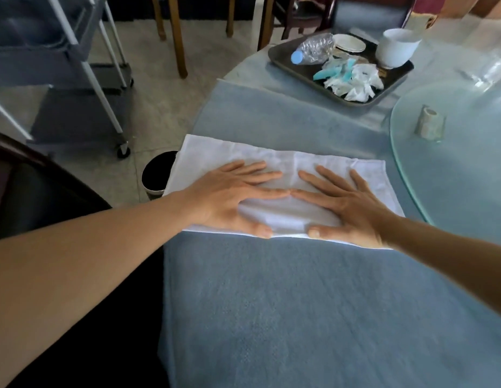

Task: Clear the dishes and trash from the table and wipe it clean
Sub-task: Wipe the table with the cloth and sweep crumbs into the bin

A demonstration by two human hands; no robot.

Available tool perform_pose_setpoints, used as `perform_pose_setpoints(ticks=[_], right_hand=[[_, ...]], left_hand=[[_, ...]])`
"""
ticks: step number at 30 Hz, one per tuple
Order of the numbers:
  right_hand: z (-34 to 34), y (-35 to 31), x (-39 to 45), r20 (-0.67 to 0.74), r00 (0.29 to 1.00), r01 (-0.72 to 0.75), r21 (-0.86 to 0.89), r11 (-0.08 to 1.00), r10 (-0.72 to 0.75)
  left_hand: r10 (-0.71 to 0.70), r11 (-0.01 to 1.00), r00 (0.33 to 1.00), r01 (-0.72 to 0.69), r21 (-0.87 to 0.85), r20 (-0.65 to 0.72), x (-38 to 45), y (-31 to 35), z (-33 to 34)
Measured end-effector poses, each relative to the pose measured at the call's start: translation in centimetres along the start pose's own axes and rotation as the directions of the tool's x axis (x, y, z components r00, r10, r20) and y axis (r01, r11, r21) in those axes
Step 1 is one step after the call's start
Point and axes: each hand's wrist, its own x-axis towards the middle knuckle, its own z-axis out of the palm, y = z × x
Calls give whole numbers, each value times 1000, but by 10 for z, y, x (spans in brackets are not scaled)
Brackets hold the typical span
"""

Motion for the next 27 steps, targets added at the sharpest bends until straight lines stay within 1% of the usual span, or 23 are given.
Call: perform_pose_setpoints(ticks=[8, 13, 21, 27], right_hand=[[-4, 8, 29, -25, 998, -54, -2, 999, 54], [-10, 15, 50, -25, 992, -124, 6, 992, 124], [-25, 37, 110, -17, 973, -231, 16, 973, 231], [-32, 51, 136, -21, 956, -292, 26, 956, 293]], left_hand=[[91, 996, 996, -91, 7, 6, 30, -45, -12], [158, 987, 987, -158, 16, 15, 55, -78, -21], [258, 966, 964, -259, 10, 63, 114, -149, -48], [314, 949, 947, -316, 18, 65, 151, -181, -62]])
